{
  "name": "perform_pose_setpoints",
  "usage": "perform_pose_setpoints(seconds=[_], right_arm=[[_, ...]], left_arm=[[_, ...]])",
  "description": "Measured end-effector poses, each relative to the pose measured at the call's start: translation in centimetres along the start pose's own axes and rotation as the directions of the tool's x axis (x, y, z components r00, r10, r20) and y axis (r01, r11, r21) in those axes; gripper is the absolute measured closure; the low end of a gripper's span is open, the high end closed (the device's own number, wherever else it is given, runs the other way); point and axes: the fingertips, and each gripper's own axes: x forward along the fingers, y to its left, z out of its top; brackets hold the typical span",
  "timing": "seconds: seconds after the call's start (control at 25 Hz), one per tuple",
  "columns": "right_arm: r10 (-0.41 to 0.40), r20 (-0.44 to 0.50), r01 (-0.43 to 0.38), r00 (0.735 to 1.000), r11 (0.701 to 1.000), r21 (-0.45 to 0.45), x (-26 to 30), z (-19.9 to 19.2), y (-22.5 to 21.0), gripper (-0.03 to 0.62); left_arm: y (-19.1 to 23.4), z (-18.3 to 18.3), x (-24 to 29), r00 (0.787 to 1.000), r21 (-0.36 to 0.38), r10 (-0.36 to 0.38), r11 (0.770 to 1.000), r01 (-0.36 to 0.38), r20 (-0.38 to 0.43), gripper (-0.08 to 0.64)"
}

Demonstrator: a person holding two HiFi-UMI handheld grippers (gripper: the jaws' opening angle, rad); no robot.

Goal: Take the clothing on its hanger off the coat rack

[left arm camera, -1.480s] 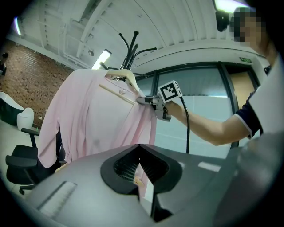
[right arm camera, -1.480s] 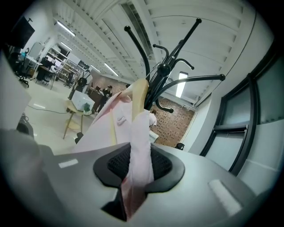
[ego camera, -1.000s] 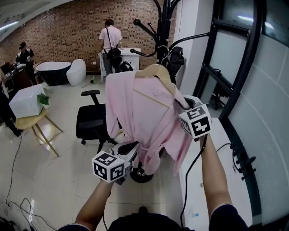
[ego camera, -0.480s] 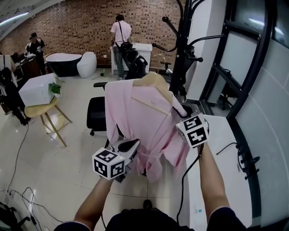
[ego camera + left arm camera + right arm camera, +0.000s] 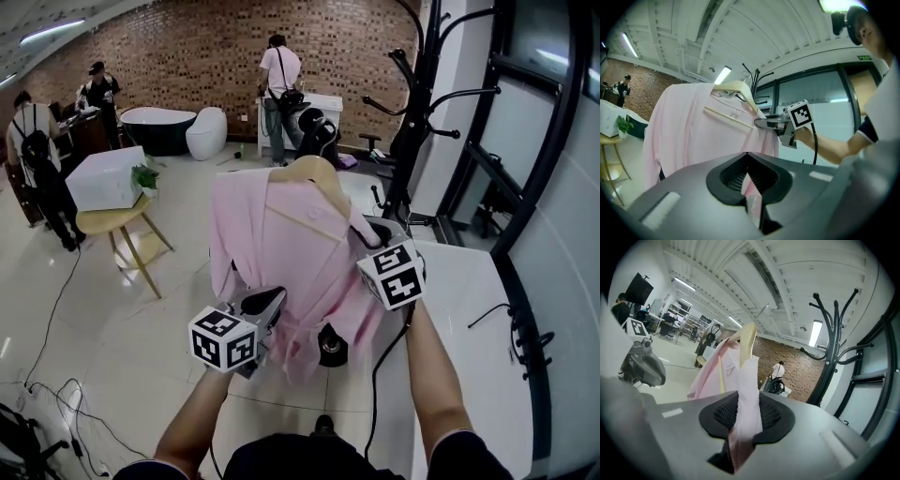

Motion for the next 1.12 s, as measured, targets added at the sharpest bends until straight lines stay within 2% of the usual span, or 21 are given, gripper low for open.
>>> perform_pose_setpoints(seconds=[0.2, 0.4, 0.6, 0.8, 1.12], right_arm=[[0.029, 0.003, -0.03, 1.0, 1.0, 0.009, 3.2, 3.2, 4.0, 0.514], [0.061, 0.033, -0.061, 0.998, 0.998, -0.001, 4.5, 4.8, 5.9, 0.514], [0.101, 0.051, -0.1, 0.994, 0.995, -0.014, 8.4, 6.9, 8.3, 0.514], [0.123, 0.065, -0.121, 0.99, 0.992, -0.029, 12.9, 8.6, 9.1, 0.514], [0.141, 0.09, -0.138, 0.986, 0.99, -0.041, 21.6, 11.9, 10.2, 0.514]], left_arm=[[4.2, 0.9, -3.9, 0.999, -0.007, 0.038, 0.999, -0.038, 0.001, 0.548], [5.8, 0.9, -6.5, 0.994, -0.008, 0.104, 0.995, -0.104, 0.014, 0.548], [10.1, 1.0, -9.1, 0.983, -0.028, 0.179, 0.984, -0.178, 0.032, 0.548], [14.9, 1.8, -9.5, 0.974, -0.04, 0.223, 0.974, -0.221, 0.048, 0.548], [25.6, 4.0, -8.0, 0.968, -0.042, 0.247, 0.969, -0.245, 0.044, 0.548]])
